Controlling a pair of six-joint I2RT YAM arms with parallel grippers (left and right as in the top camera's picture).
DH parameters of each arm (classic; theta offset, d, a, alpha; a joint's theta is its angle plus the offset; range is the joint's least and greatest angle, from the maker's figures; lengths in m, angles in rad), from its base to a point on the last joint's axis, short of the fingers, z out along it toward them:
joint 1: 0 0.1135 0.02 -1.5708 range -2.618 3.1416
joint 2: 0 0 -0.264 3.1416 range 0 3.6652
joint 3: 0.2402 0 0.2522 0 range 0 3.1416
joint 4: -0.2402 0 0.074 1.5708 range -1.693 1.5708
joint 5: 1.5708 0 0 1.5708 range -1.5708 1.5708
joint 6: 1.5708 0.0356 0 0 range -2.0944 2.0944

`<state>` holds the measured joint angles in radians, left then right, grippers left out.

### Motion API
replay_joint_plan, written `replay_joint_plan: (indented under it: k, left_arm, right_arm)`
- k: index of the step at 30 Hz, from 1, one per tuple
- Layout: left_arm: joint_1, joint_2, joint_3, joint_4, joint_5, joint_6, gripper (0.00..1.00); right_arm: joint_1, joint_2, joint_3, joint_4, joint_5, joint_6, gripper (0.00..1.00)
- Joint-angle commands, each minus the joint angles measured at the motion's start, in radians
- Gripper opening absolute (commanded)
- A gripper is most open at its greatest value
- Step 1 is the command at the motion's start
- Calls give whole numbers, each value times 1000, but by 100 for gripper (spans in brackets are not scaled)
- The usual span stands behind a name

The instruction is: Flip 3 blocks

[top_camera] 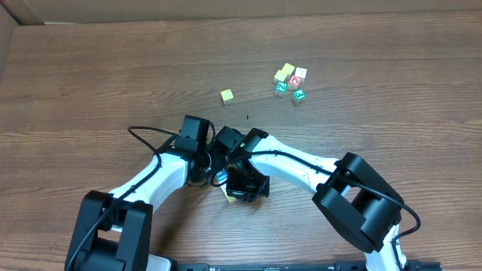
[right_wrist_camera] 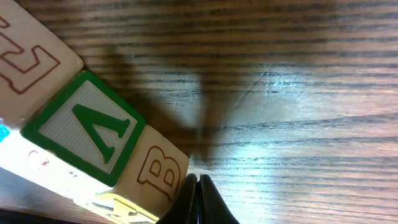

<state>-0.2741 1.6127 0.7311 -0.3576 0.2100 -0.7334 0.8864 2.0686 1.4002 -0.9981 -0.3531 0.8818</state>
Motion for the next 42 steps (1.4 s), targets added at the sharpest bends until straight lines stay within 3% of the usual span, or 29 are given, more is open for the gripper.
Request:
replay_joint_plan:
  k: [1, 26, 33, 37, 42]
  left_arm:
    - [-1, 42, -28, -6, 17, 4, 4]
    - [-1, 43, -28, 20, 14, 4, 4]
    - [7, 42, -8, 24, -34, 40, 4]
    - [40, 40, 98, -77, -35, 85, 4]
    - [100, 40, 309, -322, -100, 128, 4]
  right_arm:
    - [10, -26, 0, 2, -15, 14, 4]
    - [34, -26, 0, 3, -52, 141, 4]
    - [35, -26, 0, -18, 34, 139, 4]
    - [9, -26, 2, -28, 46, 65, 4]
    - [-34, -27, 9, -43, 46, -53, 4]
